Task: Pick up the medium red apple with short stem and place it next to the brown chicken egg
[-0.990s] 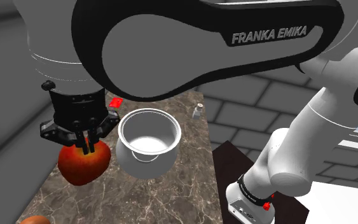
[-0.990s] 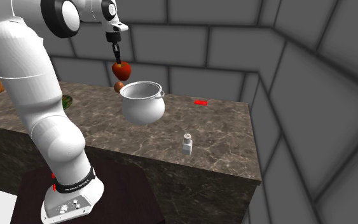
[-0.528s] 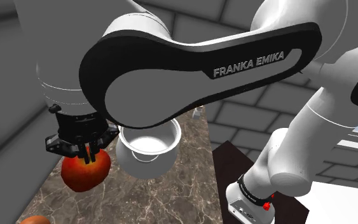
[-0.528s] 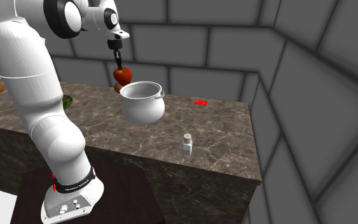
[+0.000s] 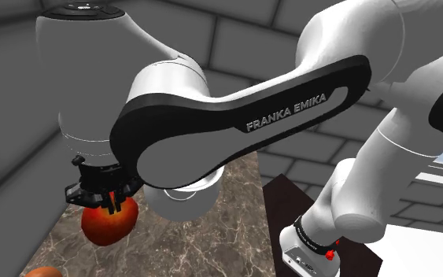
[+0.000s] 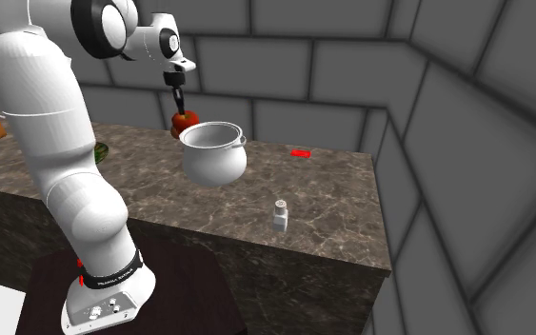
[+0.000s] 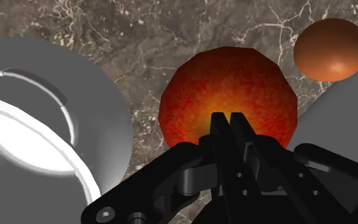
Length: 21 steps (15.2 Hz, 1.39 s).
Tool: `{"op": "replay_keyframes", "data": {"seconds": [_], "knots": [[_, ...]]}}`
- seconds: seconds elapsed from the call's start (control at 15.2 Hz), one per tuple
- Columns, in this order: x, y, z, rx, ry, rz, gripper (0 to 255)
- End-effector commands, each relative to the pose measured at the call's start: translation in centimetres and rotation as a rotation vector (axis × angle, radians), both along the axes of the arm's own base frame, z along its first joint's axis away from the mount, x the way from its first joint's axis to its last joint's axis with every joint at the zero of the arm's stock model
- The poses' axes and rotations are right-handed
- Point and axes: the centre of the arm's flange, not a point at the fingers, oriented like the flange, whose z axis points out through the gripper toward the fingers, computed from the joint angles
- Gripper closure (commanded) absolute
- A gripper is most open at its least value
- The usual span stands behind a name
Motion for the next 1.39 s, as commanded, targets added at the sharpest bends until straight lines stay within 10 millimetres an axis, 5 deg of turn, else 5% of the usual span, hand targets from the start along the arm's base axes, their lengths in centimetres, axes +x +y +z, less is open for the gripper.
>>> {"op": "replay_keyframes", "data": {"seconds": [0.0,0.53,1.06,1.12,1.32], "knots": [[-0.1,0.0,-1.1,0.001,0.0,0.0,255],[-0.1,0.0,-5.2,0.001,0.0,0.0,255],[-0.1,0.0,-5.2,0.001,0.0,0.0,255],[-0.1,0.0,-5.2,0.001,0.0,0.0,0],[-0.1,0.0,-5.2,0.001,0.0,0.0,0]]}}
